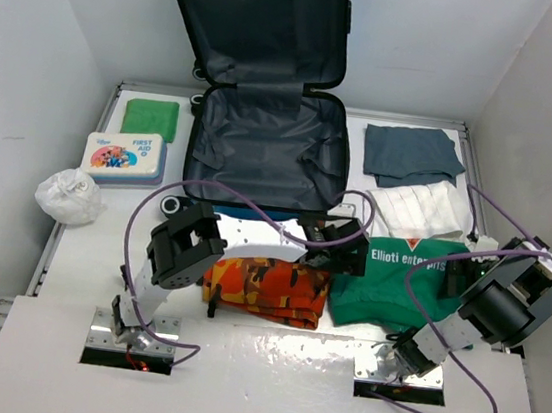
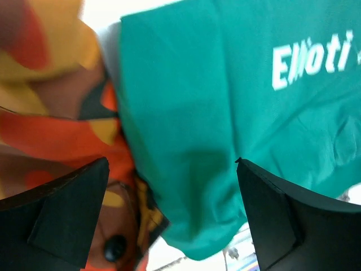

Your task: Pack the luggage

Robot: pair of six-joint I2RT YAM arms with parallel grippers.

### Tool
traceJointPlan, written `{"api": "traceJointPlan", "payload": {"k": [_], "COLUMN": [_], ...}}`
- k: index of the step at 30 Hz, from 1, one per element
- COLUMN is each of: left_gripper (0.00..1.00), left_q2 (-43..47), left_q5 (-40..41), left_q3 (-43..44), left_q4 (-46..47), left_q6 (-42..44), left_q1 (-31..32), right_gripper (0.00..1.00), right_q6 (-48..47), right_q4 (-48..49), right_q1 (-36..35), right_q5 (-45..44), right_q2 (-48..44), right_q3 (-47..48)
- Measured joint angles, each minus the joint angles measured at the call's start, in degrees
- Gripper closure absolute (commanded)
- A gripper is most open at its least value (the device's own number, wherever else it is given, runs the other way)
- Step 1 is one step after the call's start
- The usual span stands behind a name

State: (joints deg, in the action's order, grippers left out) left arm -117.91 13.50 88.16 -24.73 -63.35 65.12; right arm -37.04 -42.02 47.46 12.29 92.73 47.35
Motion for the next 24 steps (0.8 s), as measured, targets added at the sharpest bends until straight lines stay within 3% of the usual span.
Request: {"api": "traceJointPlan", "payload": {"k": [3, 7, 10, 13, 16, 17, 22, 24], "left_gripper": [0.00, 0.07, 0.16, 0.30, 0.46, 0.57, 0.85, 0.90], "left_q2": [-0.9, -4.0, -5.5, -7.0, -8.0, -8.1, -6.8, -4.1], "left_q5": [-1.4, -3.3, -4.3, -4.9, -4.7, -4.4, -0.8, 0.9], "left_q3": [0.3, 2.3, 3.5, 5.1, 6.5, 6.7, 6.0, 2.6], "left_q4": [0.7, 1.6, 2.7, 3.1, 3.2, 3.2, 5.9, 8.9], "left_q6": [-0.3, 0.0, 0.1, 0.9, 3.0, 4.0, 10.8, 13.6], "left_q1": [0.7, 0.4, 0.4, 0.4, 0.4, 0.5, 1.4, 2.5], "right_gripper": [0.13, 0.20, 0.32, 0.51, 0.87, 1.00, 1.00, 1.00], "right_q6": [0.4, 1.2, 1.7, 2.0, 2.1, 2.3, 2.7, 2.7], "right_q4": [0.6, 1.8, 2.2, 1.9, 0.9, 0.1, -5.0, -7.5], "right_q1": [0.0, -0.5, -1.3, -2.9, -4.1, -4.3, -4.5, -4.5], "right_q5": [0.1, 0.8, 1.7, 2.8, 4.3, 4.9, 8.3, 10.1], "right_q2": [-0.2, -1.1, -1.6, -1.6, -1.6, -1.6, -6.0, -10.5], "right_q3": [-0.3, -1.3, -1.8, -1.8, -1.7, -1.4, -0.4, 0.0]}}
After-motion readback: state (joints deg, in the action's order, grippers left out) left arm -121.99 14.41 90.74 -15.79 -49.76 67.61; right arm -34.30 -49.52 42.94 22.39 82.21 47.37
